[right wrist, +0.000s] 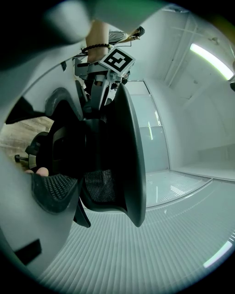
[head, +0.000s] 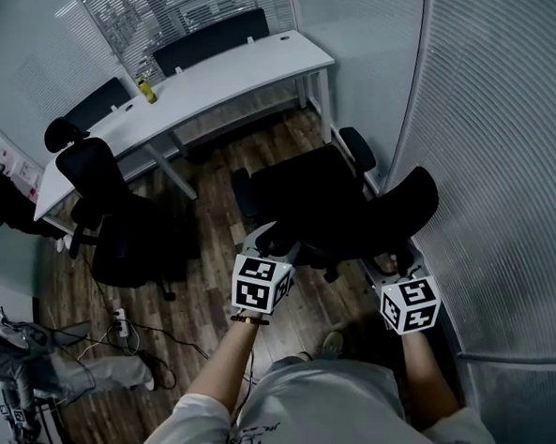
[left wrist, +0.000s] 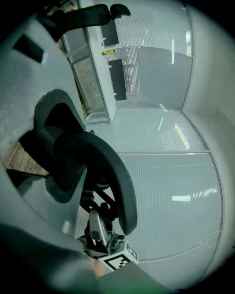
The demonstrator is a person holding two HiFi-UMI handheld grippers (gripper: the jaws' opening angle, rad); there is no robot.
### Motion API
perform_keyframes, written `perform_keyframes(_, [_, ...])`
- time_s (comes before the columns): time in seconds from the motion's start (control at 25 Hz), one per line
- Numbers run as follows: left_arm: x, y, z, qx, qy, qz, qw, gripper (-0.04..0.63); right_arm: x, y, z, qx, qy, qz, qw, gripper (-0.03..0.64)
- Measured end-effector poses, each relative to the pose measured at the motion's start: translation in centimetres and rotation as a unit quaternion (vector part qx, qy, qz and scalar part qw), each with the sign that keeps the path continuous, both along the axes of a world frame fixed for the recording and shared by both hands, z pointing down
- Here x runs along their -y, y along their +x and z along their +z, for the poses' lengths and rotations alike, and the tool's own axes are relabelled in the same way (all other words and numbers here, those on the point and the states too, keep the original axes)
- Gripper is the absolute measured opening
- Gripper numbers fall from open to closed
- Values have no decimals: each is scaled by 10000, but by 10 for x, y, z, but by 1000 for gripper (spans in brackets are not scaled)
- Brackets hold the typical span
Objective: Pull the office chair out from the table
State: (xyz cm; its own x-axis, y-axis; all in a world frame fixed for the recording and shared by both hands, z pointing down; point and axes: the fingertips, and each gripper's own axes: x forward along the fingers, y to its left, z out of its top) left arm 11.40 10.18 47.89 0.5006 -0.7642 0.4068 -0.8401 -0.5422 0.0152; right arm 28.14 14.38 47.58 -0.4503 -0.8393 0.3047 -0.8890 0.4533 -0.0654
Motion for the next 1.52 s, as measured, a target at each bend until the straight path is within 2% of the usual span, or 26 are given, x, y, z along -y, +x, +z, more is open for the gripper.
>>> perform_keyframes(0.28, [2, 6, 2, 98, 112, 37, 9999, 235, 0, 7, 1, 151, 105, 118, 9998, 279])
perform_keyframes(0.56, [3, 4, -2, 99, 183, 43, 9998, 238, 0, 8, -2, 76, 49, 179, 9998, 279])
perform_keyframes(0.92, [-23, -13, -7, -168, 166, -93, 9997, 236, -16, 14, -6, 106, 51, 365, 9993, 278])
perform_keyframes(1.24, [-72, -21, -1, -428, 62, -94, 9990, 211, -48, 9, 5, 147, -92, 362, 9992, 272])
perform_keyframes(1.28, [-77, -22, -1, -425, 78, -112, 9990, 197, -51, 6, 4, 159, -100, 368, 9991, 260])
perform_keyframes(1.4, [-89, -31, -1, -406, 82, -183, 9990, 139, -60, -9, 0, 143, -88, 348, 9993, 145])
perform_keyframes(1.52, [-104, -41, -2, -311, 106, -219, 9992, 89, -72, -29, -2, 152, -129, 184, 9996, 118])
